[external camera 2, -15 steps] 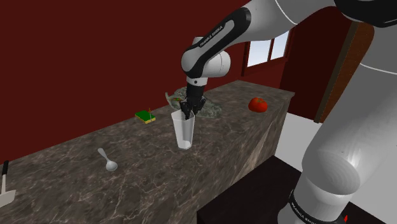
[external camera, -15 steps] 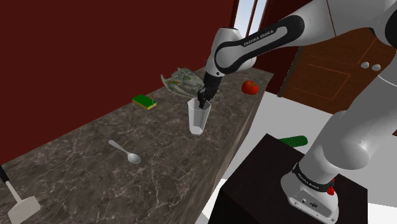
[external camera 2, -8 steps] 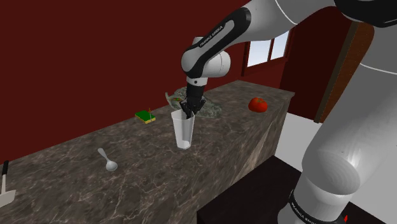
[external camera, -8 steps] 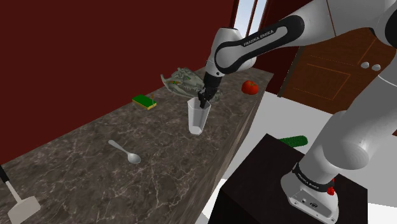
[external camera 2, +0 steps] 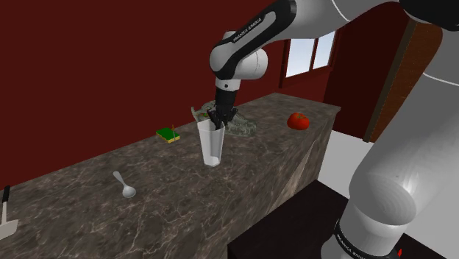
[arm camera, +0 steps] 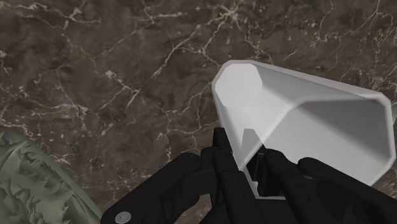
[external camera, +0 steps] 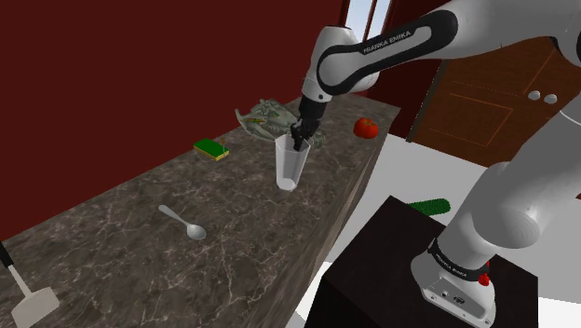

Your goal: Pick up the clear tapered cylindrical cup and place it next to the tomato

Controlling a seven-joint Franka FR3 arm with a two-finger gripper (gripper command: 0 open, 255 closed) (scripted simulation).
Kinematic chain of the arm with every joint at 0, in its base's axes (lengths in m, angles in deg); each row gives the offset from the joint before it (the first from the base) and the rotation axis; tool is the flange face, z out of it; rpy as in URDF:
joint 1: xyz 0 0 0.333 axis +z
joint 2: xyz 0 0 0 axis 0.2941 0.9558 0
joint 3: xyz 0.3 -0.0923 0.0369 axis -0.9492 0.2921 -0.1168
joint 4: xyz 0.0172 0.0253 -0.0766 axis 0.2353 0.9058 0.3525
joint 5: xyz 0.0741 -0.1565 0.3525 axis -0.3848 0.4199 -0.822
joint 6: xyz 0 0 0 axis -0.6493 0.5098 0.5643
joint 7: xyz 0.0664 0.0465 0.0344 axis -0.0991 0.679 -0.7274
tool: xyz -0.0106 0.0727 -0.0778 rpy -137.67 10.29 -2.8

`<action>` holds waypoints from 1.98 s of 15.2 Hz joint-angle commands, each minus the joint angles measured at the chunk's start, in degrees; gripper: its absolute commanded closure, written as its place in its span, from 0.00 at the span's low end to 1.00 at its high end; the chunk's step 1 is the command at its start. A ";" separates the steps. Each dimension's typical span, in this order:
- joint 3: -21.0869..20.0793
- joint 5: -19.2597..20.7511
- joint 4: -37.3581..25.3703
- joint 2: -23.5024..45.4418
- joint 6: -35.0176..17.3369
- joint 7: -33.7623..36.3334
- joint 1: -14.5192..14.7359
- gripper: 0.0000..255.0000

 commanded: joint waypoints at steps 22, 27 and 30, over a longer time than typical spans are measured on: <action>0.50 1.39 -13.20 -4.72 17.80 2.49 -0.44 1.00; 0.60 1.61 -16.89 -4.87 21.60 2.99 -0.51 1.00; 0.65 1.73 -19.26 -4.80 23.89 3.29 -0.54 1.00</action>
